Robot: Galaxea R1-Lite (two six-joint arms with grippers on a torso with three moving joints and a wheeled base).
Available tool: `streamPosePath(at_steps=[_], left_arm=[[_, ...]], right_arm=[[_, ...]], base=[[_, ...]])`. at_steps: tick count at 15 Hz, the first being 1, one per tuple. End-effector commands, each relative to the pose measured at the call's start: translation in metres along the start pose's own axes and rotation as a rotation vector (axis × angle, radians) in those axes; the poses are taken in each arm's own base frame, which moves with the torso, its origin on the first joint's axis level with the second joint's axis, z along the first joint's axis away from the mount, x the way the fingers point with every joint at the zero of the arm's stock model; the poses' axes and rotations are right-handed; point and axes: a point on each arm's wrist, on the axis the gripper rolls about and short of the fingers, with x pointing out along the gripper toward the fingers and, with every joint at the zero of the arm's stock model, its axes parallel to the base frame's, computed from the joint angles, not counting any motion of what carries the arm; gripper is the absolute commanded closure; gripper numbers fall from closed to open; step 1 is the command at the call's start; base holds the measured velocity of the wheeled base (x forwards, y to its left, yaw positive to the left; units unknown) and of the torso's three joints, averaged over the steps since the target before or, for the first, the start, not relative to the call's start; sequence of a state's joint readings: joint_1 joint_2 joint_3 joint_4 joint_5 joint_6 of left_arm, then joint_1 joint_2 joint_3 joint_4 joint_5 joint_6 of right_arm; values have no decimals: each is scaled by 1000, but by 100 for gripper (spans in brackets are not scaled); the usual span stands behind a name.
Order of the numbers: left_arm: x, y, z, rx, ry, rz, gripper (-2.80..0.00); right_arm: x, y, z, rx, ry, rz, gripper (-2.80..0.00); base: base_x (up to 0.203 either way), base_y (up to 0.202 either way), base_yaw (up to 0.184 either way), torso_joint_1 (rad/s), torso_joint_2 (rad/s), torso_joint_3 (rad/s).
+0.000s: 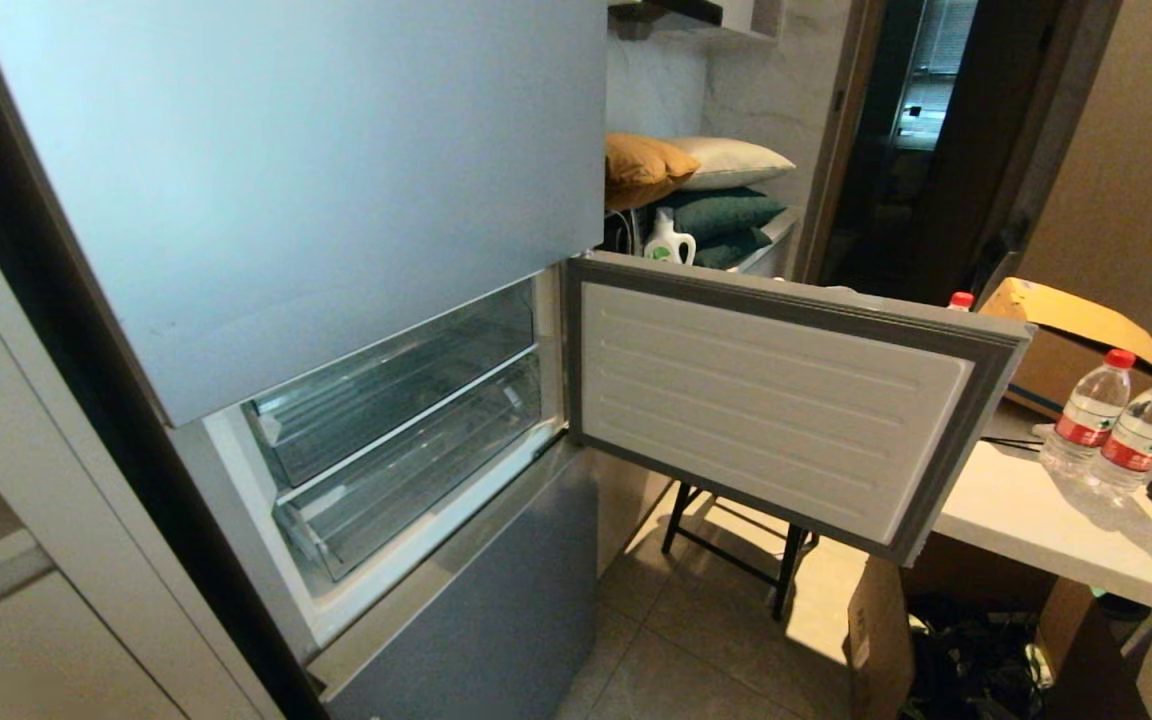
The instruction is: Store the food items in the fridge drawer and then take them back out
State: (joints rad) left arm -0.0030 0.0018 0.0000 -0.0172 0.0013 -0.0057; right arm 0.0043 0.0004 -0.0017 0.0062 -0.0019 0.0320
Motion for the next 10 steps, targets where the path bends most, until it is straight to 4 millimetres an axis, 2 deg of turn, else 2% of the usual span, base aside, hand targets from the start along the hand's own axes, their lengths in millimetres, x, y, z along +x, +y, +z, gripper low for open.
streamPosePath(at_steps=[1,6,8,10], left_arm=[[0,0,-2,0,5,0,0],[0,0,-2,0,5,0,0],[0,0,-2,-2,5,0,0],[0,0,-2,-2,5,0,0]], right_arm=[[0,0,0,0,0,-1,0],[0,0,0,-7,3,1,0],[0,0,0,-6,1,1,0],[0,0,0,-6,3,1,0]], base=[[0,0,0,0,0,0],[0,0,0,0,0,0],[7,0,78,0,2,1],[0,-10,165,0,0,2]])
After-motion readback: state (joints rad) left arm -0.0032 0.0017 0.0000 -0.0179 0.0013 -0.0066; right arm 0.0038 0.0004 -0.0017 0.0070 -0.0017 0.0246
